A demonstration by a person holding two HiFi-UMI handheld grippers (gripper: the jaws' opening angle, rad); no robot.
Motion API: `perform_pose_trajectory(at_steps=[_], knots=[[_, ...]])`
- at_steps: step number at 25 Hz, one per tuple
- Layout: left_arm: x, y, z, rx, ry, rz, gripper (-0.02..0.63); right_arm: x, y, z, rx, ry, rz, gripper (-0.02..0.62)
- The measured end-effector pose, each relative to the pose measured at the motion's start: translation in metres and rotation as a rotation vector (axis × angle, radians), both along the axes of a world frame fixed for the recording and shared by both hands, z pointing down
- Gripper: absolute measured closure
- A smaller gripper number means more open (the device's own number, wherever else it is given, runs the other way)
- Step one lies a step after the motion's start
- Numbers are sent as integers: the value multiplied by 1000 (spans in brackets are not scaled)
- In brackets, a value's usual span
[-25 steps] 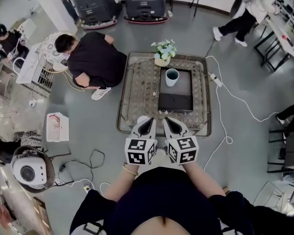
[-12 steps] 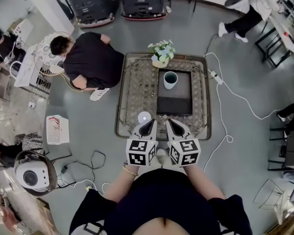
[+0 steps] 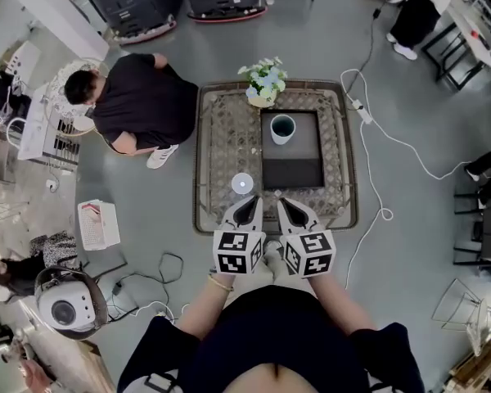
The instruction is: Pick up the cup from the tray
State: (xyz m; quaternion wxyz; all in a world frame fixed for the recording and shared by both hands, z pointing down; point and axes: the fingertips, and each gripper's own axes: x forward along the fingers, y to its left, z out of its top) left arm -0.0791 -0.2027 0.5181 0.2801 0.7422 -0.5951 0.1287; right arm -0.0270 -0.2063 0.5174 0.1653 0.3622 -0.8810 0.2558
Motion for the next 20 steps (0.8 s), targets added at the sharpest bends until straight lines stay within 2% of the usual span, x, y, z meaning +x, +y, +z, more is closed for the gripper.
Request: perform_pose_trajectory(at_steps=[8, 15, 17, 20], knots=[[1, -32, 18, -12, -10, 18, 598, 5, -19, 14, -29, 26, 40, 584], [1, -79, 48, -14, -30, 56, 594, 13, -42, 30, -57, 27, 104, 584], [2, -95, 59, -16, -37, 65, 571, 14, -47, 36, -68, 27, 123, 584], [6, -117, 74, -12, -44, 96, 485, 15, -51, 44, -89, 23, 153, 584]])
